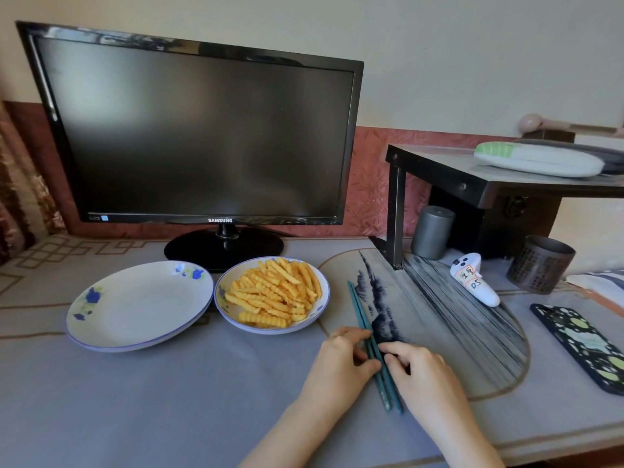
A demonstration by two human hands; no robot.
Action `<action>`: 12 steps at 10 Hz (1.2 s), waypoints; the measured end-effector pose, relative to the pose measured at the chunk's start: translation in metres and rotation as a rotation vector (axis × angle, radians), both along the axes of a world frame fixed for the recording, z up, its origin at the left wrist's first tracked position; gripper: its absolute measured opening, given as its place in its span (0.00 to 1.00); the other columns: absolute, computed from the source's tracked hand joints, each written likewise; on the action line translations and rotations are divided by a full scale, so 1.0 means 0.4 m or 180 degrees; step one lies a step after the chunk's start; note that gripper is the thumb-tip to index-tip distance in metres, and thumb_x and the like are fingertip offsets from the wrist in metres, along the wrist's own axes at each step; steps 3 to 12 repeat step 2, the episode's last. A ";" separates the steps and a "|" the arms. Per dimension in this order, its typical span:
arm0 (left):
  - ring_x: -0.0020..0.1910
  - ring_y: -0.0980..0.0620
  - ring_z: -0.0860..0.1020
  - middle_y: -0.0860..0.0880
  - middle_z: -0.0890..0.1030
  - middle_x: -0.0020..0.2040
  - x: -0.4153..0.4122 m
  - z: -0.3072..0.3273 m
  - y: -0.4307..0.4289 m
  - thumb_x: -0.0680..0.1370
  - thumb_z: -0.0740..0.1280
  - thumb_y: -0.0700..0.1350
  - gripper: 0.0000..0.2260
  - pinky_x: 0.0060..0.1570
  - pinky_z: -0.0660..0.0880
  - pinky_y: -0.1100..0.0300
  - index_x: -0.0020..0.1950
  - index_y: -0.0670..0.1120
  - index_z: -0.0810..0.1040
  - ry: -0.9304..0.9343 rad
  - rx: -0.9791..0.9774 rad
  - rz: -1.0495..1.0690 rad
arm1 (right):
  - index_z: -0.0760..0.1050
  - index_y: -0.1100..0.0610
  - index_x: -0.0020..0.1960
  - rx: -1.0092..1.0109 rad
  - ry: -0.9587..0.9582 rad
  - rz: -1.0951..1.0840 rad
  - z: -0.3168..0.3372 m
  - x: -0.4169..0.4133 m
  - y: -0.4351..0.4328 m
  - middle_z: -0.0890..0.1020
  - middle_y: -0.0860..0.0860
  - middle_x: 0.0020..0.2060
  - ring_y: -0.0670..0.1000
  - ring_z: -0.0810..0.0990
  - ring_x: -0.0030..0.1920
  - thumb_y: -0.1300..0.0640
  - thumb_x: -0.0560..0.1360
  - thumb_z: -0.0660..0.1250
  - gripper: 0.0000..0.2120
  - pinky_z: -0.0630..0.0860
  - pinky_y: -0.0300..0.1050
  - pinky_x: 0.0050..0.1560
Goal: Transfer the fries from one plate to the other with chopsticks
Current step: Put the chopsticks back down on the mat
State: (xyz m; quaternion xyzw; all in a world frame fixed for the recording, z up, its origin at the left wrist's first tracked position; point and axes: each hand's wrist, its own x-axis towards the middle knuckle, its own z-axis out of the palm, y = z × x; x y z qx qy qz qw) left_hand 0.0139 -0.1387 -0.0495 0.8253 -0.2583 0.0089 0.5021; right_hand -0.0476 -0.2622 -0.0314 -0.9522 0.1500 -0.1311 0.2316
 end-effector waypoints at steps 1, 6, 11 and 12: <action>0.42 0.61 0.75 0.54 0.71 0.55 -0.003 -0.001 0.001 0.73 0.70 0.42 0.22 0.51 0.70 0.72 0.67 0.47 0.74 0.0039 0.0011 -0.0014 | 0.78 0.40 0.58 0.0017 0.0058 -0.0004 -0.007 0.004 -0.001 0.84 0.46 0.48 0.52 0.80 0.54 0.50 0.78 0.61 0.12 0.74 0.43 0.49; 0.46 0.59 0.78 0.53 0.74 0.53 -0.006 0.019 0.010 0.74 0.70 0.44 0.21 0.51 0.70 0.70 0.67 0.48 0.75 0.0195 0.0032 0.0026 | 0.79 0.43 0.57 0.0149 0.0017 0.0005 0.003 0.006 -0.009 0.82 0.45 0.39 0.53 0.80 0.49 0.51 0.78 0.62 0.11 0.75 0.44 0.47; 0.46 0.59 0.78 0.53 0.74 0.53 -0.006 0.019 0.010 0.74 0.70 0.44 0.21 0.51 0.70 0.70 0.67 0.48 0.75 0.0195 0.0032 0.0026 | 0.79 0.43 0.57 0.0149 0.0017 0.0005 0.003 0.006 -0.009 0.82 0.45 0.39 0.53 0.80 0.49 0.51 0.78 0.62 0.11 0.75 0.44 0.47; 0.46 0.59 0.78 0.53 0.74 0.53 -0.006 0.019 0.010 0.74 0.70 0.44 0.21 0.51 0.70 0.70 0.67 0.48 0.75 0.0195 0.0032 0.0026 | 0.79 0.43 0.57 0.0149 0.0017 0.0005 0.003 0.006 -0.009 0.82 0.45 0.39 0.53 0.80 0.49 0.51 0.78 0.62 0.11 0.75 0.44 0.47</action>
